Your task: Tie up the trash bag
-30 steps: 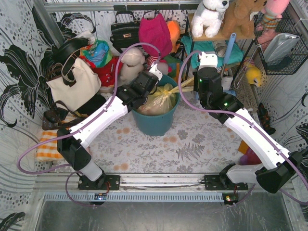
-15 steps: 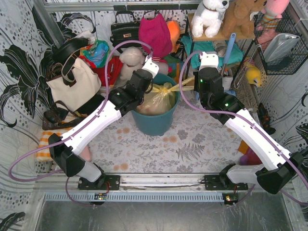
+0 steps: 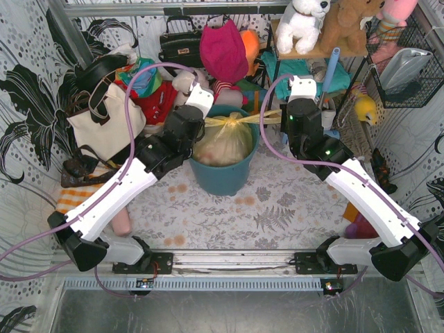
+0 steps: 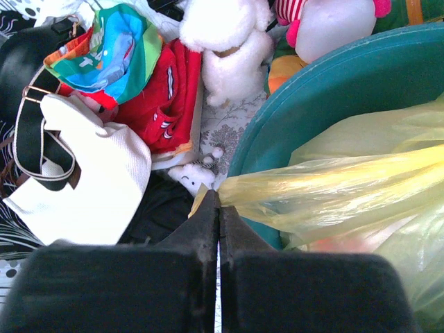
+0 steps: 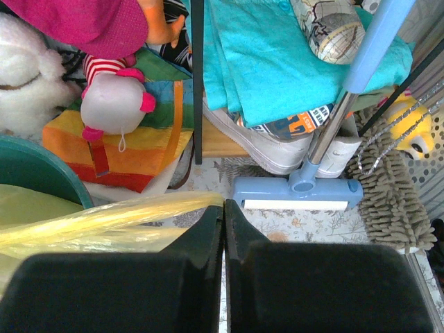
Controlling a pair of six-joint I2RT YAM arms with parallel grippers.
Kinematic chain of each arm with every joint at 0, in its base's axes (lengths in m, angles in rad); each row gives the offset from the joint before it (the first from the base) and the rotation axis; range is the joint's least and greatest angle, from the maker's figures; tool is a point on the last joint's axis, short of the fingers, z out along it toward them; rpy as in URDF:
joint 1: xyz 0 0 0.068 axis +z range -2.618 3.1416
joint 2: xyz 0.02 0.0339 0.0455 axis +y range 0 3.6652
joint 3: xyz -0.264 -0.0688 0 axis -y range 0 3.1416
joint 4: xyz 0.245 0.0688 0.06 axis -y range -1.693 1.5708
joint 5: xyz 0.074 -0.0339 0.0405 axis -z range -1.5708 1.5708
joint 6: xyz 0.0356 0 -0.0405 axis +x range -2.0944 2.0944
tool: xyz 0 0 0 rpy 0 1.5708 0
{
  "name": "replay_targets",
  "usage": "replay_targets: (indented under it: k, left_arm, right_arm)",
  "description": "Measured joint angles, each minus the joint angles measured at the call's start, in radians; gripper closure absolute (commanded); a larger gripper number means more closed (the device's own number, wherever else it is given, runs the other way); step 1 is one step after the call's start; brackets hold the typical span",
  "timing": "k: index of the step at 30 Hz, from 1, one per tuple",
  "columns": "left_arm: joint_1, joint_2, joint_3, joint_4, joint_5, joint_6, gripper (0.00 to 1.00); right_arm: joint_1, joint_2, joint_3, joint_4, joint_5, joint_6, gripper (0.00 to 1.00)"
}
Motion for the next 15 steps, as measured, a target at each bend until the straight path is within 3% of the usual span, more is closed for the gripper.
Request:
replay_targets:
  k: [11,13,15]
  left_arm:
    - [-0.004,-0.015,-0.097,-0.065,-0.002,-0.126,1.00]
    - [-0.004,-0.019,-0.097,-0.081,0.003,-0.153,0.94]
    - [-0.004,-0.024,-0.094,-0.098,0.010,-0.178,0.76]
  right_arm:
    - [0.004,-0.001,-0.033,-0.046,-0.009,0.063,1.00]
    - [0.004,-0.002,-0.035,-0.048,-0.020,0.069,1.00]
    - [0.004,-0.002,-0.035,-0.048,-0.032,0.073,1.00]
